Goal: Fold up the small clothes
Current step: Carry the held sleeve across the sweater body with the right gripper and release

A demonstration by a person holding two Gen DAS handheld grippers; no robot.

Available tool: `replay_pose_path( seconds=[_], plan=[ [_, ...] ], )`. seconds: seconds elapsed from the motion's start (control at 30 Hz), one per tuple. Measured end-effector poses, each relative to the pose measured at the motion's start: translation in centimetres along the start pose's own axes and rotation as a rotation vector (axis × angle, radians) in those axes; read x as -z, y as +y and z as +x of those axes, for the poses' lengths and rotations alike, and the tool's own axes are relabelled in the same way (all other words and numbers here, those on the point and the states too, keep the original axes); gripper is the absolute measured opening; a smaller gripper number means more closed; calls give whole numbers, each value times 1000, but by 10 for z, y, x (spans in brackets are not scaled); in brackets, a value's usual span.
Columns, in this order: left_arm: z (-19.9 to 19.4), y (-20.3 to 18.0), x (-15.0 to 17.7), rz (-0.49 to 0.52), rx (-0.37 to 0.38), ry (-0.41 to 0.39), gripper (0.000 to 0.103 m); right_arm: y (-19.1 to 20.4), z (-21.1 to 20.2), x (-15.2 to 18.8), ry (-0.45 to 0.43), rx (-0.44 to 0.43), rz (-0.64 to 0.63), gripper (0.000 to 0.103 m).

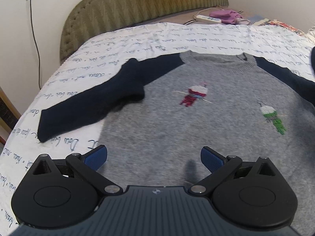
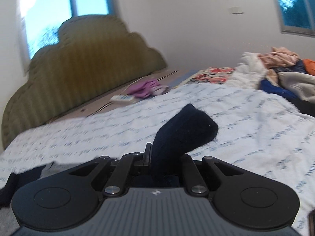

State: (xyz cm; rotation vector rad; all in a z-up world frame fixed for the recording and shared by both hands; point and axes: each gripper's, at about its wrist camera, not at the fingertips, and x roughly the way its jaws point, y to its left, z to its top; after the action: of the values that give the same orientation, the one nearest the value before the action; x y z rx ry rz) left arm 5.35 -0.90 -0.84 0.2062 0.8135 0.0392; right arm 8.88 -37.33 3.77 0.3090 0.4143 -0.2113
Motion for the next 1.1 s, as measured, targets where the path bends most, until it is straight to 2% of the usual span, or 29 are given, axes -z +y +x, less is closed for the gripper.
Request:
replay_pose_path(
  seconds=[0.23, 0.53, 0.83, 1.1],
  plan=[
    [3, 13, 2, -16, 12, 3, 102, 68, 23, 24, 94, -83, -117, 8],
    [10, 24, 6, -35, 24, 21, 102, 112, 41, 38, 168, -119, -188, 9],
    [13, 37, 8, -56, 27, 24, 102, 133, 47, 45, 184, -124, -230, 9],
    [13, 48, 10, -78, 18, 25, 102, 185, 49, 50, 171, -187, -325, 9]
  ],
)
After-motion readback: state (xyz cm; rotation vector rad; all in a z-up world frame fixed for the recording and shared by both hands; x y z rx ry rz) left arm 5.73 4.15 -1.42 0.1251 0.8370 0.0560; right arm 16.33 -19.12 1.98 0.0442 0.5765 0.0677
